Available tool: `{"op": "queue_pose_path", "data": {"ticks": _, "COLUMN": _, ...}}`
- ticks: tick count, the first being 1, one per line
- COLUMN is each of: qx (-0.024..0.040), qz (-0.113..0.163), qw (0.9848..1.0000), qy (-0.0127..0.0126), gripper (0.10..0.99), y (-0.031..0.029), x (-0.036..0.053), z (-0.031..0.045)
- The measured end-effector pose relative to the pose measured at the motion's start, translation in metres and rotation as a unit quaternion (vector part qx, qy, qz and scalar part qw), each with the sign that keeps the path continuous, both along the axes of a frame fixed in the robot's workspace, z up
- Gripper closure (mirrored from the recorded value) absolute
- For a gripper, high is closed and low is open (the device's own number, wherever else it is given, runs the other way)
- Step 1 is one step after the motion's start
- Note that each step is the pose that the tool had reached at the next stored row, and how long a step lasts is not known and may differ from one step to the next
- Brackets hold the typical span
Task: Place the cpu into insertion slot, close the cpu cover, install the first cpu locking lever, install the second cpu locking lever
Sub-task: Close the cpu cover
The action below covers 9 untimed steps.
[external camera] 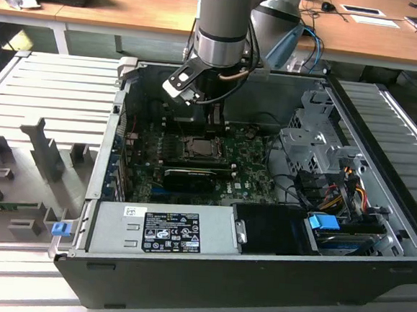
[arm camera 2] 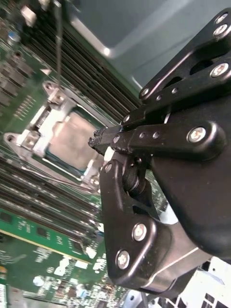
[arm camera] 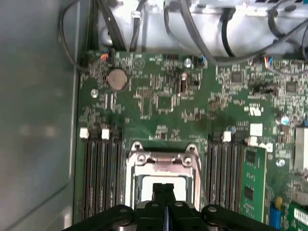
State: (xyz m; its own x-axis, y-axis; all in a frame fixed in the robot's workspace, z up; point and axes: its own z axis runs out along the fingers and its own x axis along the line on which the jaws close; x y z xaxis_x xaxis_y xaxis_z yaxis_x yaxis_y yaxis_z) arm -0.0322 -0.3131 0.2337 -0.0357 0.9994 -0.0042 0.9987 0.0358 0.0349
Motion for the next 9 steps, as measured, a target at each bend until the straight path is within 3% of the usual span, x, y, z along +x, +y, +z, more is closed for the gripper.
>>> {"op": "queue_pose_path", "data": {"ticks": 9, "qx": 0.0, "qz": 0.0, "qw": 1.0, "qy": 0.0, "gripper": 0.98, "y": 0.0, "x": -0.0082, "z": 0.0}}
